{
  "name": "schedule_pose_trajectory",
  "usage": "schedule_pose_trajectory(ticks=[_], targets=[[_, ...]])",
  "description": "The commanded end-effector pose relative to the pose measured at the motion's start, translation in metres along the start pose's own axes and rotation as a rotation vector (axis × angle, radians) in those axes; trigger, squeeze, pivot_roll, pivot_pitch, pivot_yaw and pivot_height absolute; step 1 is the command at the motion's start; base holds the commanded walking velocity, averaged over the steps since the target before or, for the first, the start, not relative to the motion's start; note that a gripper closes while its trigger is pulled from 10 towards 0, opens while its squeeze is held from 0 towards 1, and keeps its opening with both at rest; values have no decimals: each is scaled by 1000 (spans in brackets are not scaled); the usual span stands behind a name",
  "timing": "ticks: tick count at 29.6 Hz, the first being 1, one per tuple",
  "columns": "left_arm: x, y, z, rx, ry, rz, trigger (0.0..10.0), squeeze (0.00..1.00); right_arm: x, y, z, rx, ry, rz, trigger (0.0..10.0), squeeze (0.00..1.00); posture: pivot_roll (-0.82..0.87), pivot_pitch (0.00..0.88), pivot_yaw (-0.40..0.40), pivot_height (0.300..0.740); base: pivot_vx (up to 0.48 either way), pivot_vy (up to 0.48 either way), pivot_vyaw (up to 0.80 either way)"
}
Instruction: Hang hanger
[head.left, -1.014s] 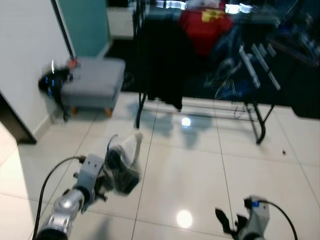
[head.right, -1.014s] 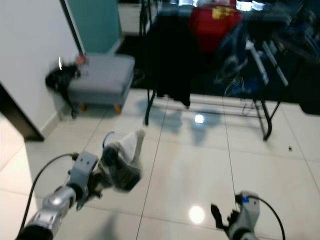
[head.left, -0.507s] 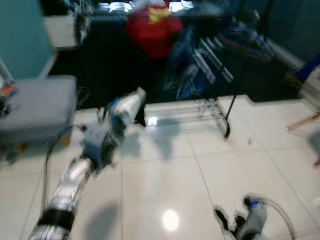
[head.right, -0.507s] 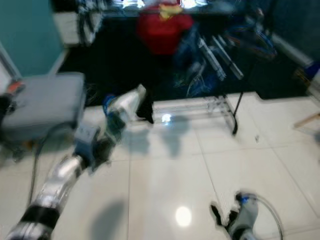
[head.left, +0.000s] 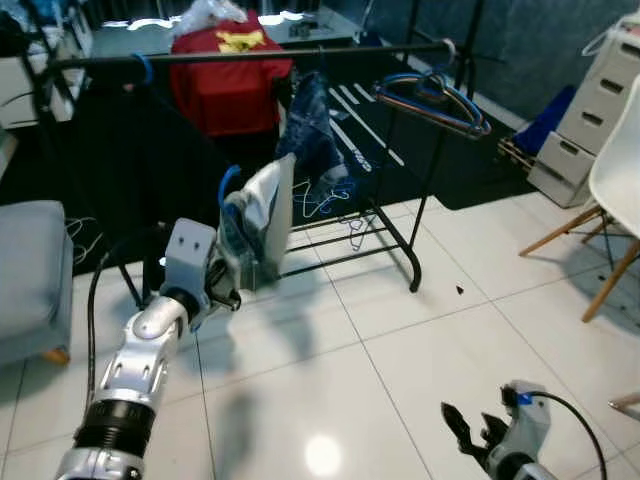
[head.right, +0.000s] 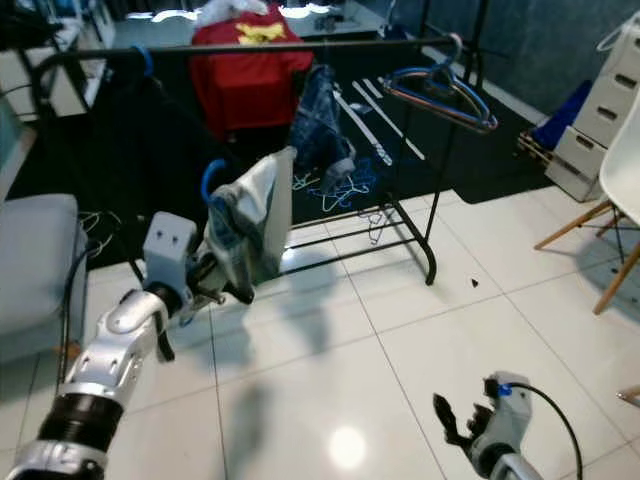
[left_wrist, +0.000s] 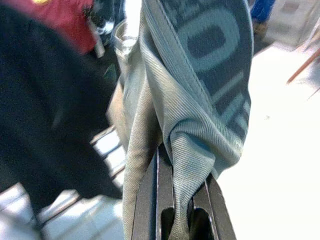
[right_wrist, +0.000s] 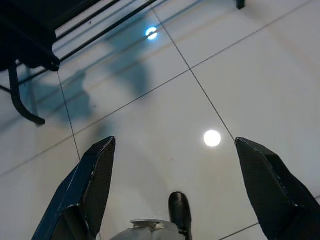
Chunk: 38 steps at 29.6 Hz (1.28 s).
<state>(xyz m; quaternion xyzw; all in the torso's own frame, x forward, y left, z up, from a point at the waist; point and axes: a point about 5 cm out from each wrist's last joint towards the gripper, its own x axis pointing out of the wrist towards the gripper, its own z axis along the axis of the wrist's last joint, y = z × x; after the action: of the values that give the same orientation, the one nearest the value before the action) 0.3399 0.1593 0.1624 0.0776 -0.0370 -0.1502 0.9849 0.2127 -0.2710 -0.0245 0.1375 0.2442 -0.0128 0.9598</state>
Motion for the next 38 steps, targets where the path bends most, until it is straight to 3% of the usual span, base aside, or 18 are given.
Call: schedule_pose_trajectory(ticks=[1,6,20,33,38], targets=[[-1,-9,13,-16,-33,-50,10000,0,3,5,0,-26,-1,6,10000,0,-38,110,-7,740,480,0,0],[5,-22,27,-31,-32,-93,10000,0,5,6,-1,-28,9,-1,10000,0,-45,104,-6,740,480,0,0],[8,-43,39,-132,62,-99,10000,0,8,9,0,-37,3,-1,10000,0,-45,100,-4,740,480,0,0],[7,-59,43,-186,120,-122,10000,0,8,9,-1,-32,6,0,10000,0,-46,114,0,740,480,0,0],[6,-63,46,-230,147,-119,10000,0,4,7,-10,-23,27,-9,10000,0,-45,115,1,740,478,0,0]])
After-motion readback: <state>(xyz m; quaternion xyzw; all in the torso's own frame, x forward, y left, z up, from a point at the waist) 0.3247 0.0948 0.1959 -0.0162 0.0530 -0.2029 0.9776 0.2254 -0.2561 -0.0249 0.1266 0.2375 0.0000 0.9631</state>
